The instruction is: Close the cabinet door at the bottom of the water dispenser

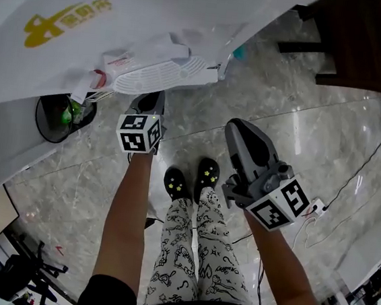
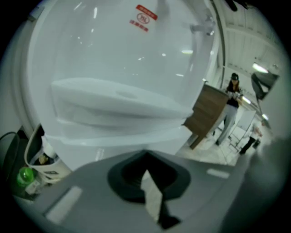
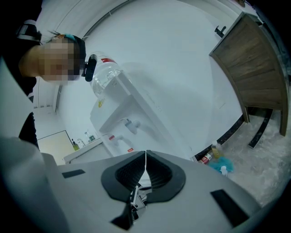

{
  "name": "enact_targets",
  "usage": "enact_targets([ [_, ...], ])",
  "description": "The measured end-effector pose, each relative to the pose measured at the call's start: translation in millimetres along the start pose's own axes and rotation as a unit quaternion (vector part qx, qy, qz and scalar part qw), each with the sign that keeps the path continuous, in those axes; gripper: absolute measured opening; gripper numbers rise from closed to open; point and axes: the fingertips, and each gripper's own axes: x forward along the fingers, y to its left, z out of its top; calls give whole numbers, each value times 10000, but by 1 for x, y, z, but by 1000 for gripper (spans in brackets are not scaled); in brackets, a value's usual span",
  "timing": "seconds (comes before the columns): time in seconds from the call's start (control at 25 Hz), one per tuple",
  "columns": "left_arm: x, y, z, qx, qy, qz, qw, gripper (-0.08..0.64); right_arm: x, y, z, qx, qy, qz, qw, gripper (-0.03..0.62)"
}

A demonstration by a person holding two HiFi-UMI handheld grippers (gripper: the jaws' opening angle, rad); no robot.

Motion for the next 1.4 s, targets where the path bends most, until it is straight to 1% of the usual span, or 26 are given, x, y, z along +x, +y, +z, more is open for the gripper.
enact_targets([
  [0.12, 4, 9, 2, -120, -10, 142, 9998, -2, -5, -6, 3, 74, -92, -32, 9999, 17],
  [0.28, 5, 11, 2, 55, 58, 122, 9999, -2, -5, -6, 5, -129, -48, -6, 9999, 17],
  [0.44, 6, 13, 5, -58, 20, 149, 9999, -2, -7, -6, 5, -157, -10, -19, 9999, 17],
  [0.56, 4, 16, 11, 64, -13, 201, 9998, -2, -10, -3, 5, -191, 13, -25, 9998, 17],
  [0.64, -3, 15, 12, 124, 3, 157, 9998, -2, -15, 1, 5, -242, 6, -6, 9997, 17],
  [0.68, -7, 12, 12, 235, 25, 106, 9997, -2, -16, 2, 6, -277, -13, -4, 9996, 17],
  [0.8, -29, -18, 6, 705, 34, -175, 9974, -2, -24, 9, 9, -340, -91, -32, 9994, 17],
  [0.88, -54, -45, 13, 694, -221, -387, 9966, -2, -29, 20, 14, -401, -126, 29, 9991, 17],
  [0.96, -88, -74, 31, 639, -565, -552, 9948, -2, -36, 36, 20, -503, -83, 131, 9986, 17],
  [1.08, -153, -120, 61, 707, -875, -664, 9914, -2, -57, 68, 30, -788, 223, 266, 9963, 17],
  [1.16, -196, -147, 87, 768, -1028, -714, 9892, -2, -73, 90, 42, -874, 383, 278, 9950, 17],
  [1.2, -216, -159, 103, 833, -1103, -737, 9877, -2, -82, 101, 53, -865, 316, 248, 9954, 17],
  [1.32, -272, -197, 152, 1044, -1436, -885, 9801, -2, -110, 137, 104, -758, -268, 180, 9966, 17],
  [1.4, -310, -223, 179, 986, -1716, -1097, 9741, -2, -128, 162, 128, -710, -452, 272, 9961, 17],
])
